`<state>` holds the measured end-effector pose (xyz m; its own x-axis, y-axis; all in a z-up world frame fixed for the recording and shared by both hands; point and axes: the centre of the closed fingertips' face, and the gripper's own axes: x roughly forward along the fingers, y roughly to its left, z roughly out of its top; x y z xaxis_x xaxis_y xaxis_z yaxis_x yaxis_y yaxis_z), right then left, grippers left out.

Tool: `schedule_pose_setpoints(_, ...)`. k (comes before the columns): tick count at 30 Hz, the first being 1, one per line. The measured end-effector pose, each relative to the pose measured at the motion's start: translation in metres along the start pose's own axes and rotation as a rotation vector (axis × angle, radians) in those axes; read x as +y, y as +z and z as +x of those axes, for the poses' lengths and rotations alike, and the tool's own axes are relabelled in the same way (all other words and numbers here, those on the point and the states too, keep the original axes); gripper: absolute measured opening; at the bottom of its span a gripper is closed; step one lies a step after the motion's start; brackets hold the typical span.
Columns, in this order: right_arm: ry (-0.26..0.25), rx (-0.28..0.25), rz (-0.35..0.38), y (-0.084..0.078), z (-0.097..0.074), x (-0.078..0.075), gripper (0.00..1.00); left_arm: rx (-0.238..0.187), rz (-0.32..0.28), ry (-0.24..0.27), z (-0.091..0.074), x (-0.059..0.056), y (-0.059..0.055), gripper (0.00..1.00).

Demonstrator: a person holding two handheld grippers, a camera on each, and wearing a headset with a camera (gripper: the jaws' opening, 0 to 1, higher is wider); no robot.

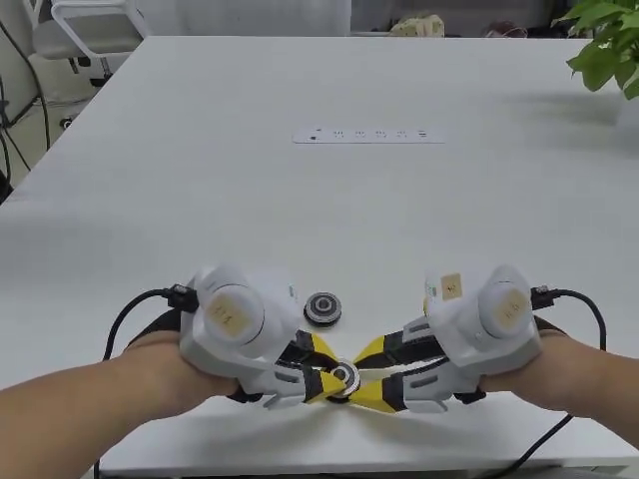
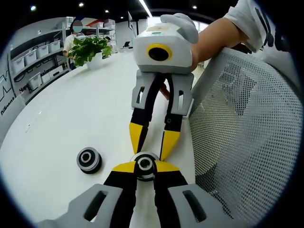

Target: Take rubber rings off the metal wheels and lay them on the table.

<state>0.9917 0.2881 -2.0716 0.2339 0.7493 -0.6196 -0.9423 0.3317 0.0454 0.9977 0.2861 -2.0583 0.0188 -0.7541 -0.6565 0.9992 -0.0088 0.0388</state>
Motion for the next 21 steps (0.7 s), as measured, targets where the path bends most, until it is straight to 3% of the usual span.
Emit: schedule_pose_setpoints(21, 0.004, 0.005, 0.030, -0.0032, -0.0026, -0.0009, 0.13, -0.001, -0.005, 0.001, 0.0002, 0.0002, 0.0001, 0.08)
